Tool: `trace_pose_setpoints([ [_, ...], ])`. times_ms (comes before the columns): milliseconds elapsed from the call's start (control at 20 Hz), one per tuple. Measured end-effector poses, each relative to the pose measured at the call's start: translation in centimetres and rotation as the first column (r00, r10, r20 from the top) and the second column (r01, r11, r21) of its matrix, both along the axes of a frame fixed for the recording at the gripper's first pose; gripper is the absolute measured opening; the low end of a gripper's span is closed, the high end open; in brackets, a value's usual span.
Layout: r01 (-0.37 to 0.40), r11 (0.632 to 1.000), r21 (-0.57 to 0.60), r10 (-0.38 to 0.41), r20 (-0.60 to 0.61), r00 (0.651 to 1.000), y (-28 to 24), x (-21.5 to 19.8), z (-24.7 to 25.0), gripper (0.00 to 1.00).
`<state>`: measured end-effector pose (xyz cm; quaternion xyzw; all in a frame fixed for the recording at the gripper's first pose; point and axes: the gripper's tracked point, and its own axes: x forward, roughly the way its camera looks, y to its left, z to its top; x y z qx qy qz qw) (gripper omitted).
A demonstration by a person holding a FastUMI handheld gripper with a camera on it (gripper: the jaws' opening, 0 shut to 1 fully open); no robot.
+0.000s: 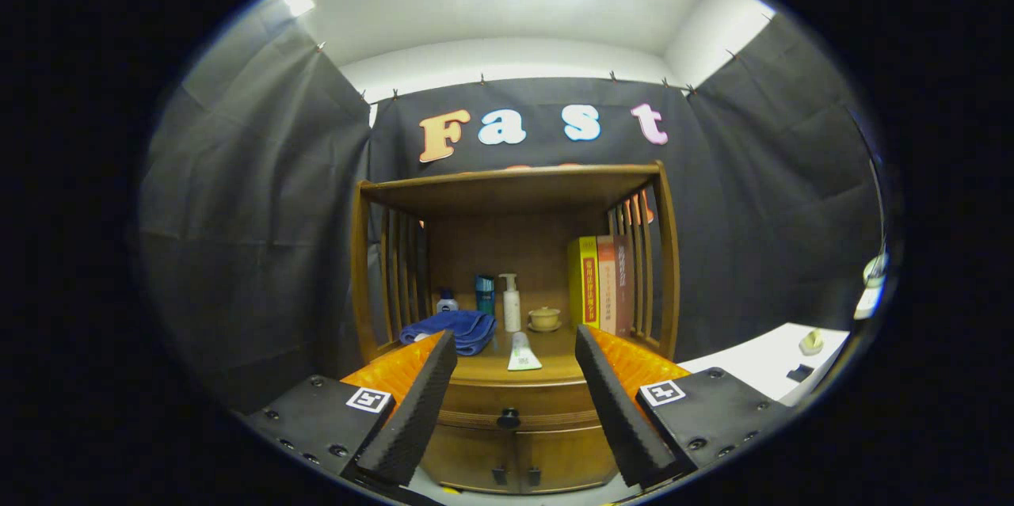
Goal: Pull open the drawer, take out the items inside it, and place them on the countertop above the cabinet.
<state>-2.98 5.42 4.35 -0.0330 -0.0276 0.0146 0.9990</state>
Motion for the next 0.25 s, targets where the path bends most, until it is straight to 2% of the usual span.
trace_pose_setpoints([
  [100,0.008,1.000,-0.016,-0.008,0.006,1.000,0.3,0.1,-0.3,0.98],
  [250,-0.010,1.000,0.020,0.010,-0.018,1.000,0.9,0.3,-1.2,0.98],
])
